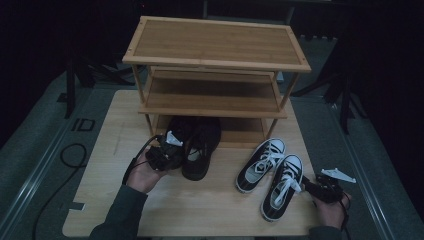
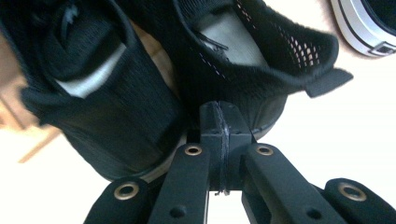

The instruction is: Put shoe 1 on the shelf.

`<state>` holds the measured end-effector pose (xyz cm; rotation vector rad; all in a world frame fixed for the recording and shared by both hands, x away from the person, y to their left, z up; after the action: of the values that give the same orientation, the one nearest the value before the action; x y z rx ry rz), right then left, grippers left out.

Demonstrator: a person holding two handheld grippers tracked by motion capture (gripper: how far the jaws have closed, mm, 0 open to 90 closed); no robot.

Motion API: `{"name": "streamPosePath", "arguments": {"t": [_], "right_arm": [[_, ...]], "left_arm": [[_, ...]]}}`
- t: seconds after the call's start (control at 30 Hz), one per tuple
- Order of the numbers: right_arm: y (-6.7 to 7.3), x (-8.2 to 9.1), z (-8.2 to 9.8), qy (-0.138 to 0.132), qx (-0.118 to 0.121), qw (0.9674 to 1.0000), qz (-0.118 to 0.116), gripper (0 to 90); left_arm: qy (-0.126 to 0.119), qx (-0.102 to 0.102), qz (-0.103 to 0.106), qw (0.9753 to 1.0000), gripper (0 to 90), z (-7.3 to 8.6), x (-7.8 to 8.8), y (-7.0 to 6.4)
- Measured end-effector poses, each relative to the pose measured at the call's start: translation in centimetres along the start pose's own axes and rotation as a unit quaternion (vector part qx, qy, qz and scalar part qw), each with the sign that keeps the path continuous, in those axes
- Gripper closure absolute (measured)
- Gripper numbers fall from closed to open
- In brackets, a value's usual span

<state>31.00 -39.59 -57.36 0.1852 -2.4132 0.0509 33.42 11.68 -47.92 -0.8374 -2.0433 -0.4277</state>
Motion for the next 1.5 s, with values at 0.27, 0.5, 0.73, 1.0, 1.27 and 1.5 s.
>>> {"name": "streamPosePath", "arguments": {"t": [0.27, 0.5, 0.73, 1.0, 1.27, 1.5], "right_arm": [[0.0, 0.0, 0.0, 0.0, 0.0, 1.0, 0.0, 40.9], [0.0, 0.0, 0.0, 0.0, 0.0, 1.0, 0.0, 40.9], [0.0, 0.0, 0.0, 0.0, 0.0, 1.0, 0.0, 40.9], [0.0, 0.0, 0.0, 0.0, 0.0, 1.0, 0.0, 40.8], [0.0, 0.0, 0.0, 0.0, 0.0, 1.0, 0.0, 40.8], [0.0, 0.0, 0.0, 0.0, 0.0, 1.0, 0.0, 40.9]], "left_arm": [[0.007, 0.002, 0.015, 0.9999, 89.9, 1.0, -1.0, -0.3], [0.022, 0.004, 0.026, 0.9994, 89.9, 1.6, -2.1, -0.6], [0.03, 0.007, 0.032, 0.999, 90.0, 2.1, -3.1, -1.1], [0.038, 0.002, 0.039, 0.9985, 90.0, 2.6, -3.9, -1.4], [0.054, -0.01, 0.041, 0.9976, 89.9, 3.1, -4.7, -2.0], [0.068, -0.021, 0.043, 0.9966, 89.9, 3.2, -5.6, -2.8]]}}
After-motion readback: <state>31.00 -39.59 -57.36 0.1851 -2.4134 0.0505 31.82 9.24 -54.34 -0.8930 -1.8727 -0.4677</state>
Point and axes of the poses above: each handheld gripper's, and its own axes: x roughly backward along the jaws, z roughly out of its underside, y roughly to its left, the point moved 2 cm from there along -x, roughly forward along the jaws
